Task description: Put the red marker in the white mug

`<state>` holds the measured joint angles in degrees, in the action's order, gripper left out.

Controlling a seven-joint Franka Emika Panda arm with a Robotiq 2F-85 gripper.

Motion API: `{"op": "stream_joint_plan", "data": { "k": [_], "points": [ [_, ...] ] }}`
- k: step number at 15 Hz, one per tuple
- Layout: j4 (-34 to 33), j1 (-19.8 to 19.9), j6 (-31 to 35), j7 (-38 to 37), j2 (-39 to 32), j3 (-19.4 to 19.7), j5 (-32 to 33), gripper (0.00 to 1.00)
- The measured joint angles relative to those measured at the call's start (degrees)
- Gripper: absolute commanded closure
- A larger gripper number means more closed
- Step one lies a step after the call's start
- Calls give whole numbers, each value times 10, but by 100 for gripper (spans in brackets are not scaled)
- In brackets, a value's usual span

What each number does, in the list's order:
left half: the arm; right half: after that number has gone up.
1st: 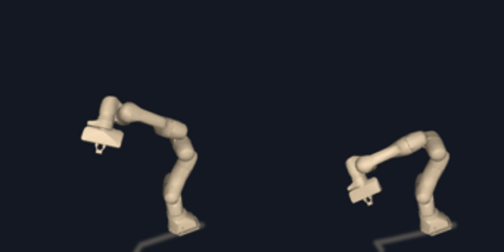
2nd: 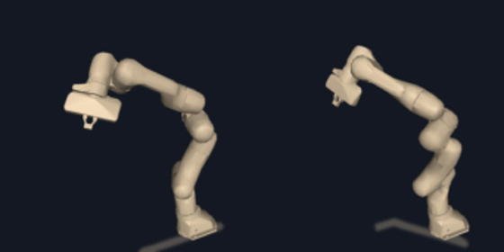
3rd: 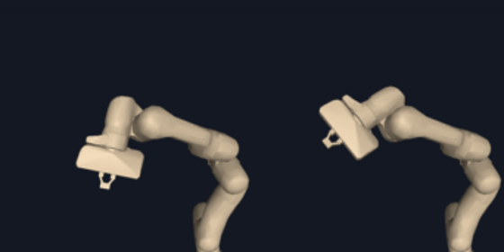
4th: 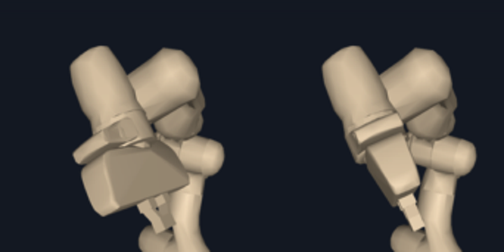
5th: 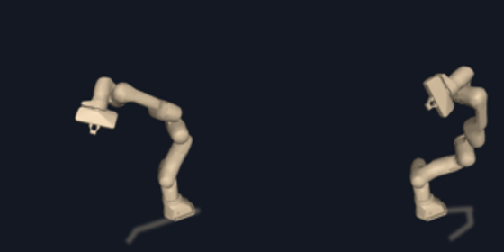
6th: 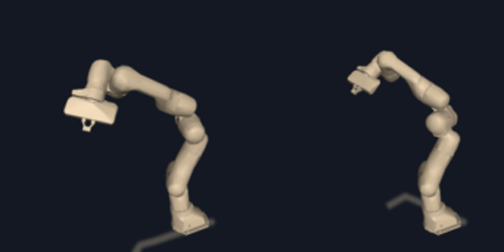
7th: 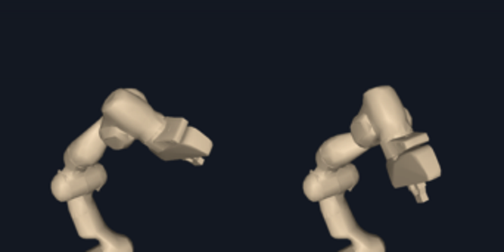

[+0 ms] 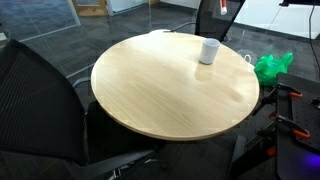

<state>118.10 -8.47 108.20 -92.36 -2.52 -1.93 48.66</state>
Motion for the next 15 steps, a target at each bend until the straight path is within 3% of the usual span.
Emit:
{"op": "stream_joint_plan", "data": {
  "k": [8,15],
  "points": [
    [-2,5,-95,-142,-6,0,114,95],
    [-4,15,-102,-236,-53,0,192,95]
  ]
}}
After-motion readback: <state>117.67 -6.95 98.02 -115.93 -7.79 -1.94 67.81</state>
